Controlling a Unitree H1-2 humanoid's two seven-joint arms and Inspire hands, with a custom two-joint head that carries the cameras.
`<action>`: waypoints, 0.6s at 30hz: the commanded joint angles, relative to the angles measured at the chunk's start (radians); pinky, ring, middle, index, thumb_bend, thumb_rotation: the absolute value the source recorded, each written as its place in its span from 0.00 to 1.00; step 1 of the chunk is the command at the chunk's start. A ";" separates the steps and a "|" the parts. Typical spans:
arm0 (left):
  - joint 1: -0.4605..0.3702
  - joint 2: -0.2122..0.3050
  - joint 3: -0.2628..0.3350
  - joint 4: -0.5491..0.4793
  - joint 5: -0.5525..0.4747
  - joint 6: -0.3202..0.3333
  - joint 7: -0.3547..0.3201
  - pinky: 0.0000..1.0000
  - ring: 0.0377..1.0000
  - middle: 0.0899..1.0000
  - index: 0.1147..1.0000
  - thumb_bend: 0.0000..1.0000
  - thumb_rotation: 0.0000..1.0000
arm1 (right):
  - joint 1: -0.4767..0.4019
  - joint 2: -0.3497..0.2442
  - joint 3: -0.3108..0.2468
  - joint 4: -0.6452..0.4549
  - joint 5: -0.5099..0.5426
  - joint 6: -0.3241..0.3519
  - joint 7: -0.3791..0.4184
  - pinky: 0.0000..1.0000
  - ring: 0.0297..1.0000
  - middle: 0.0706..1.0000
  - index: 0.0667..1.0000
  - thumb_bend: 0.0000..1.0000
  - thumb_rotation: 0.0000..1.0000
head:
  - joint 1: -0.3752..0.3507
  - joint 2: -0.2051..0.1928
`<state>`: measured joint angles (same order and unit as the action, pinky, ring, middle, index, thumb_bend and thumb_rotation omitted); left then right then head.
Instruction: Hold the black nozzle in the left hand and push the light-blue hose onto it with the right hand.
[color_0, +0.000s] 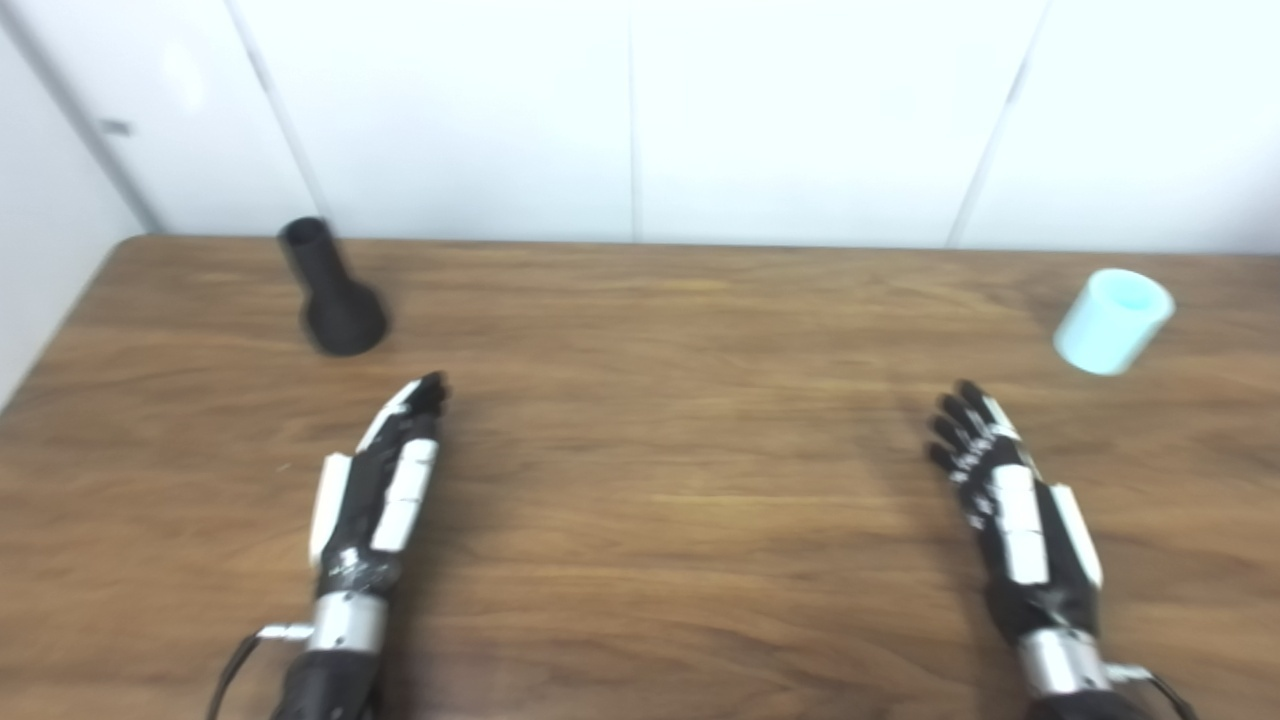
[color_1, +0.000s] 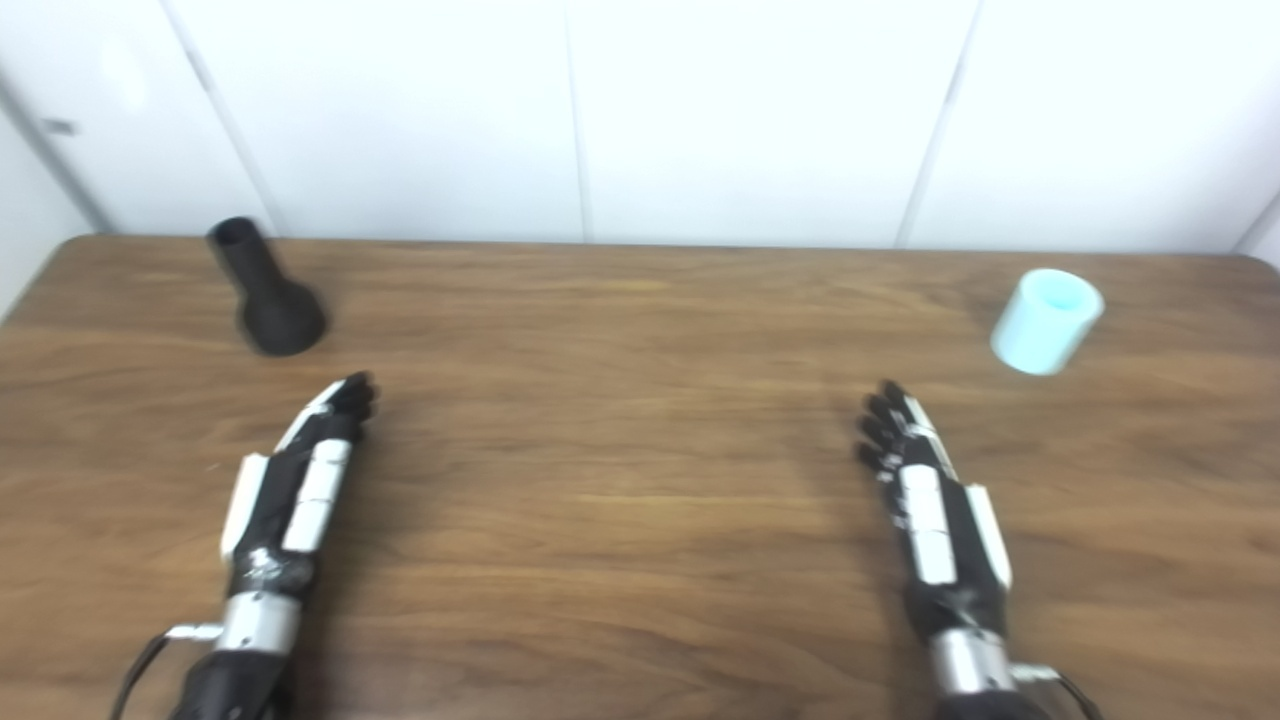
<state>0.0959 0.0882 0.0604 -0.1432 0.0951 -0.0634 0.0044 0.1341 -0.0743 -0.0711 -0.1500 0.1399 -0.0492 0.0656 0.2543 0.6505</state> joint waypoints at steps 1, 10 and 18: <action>0.046 -0.047 -0.027 0.017 0.007 0.007 0.015 0.90 0.88 0.86 0.85 0.52 0.81 | -0.008 -0.028 -0.019 0.014 0.018 -0.043 0.016 0.88 0.93 0.93 0.92 0.48 0.92 | 0.009 -0.002; 0.046 -0.123 -0.052 0.043 0.034 0.005 0.058 0.92 0.90 0.86 0.83 0.48 0.69 | -0.023 -0.060 -0.049 0.055 0.071 -0.063 0.046 0.93 0.95 0.94 0.93 0.46 0.98 | 0.158 -0.065; 0.032 -0.132 -0.054 0.063 0.089 0.003 0.104 0.84 0.86 0.84 0.82 0.52 0.55 | -0.034 -0.072 -0.055 0.071 0.084 -0.070 0.065 0.91 0.94 0.94 0.93 0.46 1.00 | 0.160 -0.075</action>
<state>0.1082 -0.0165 0.0174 -0.1543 0.1777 -0.0538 0.0917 0.1047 -0.1315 -0.1163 -0.0987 0.2146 -0.0830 0.1181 0.4142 0.5753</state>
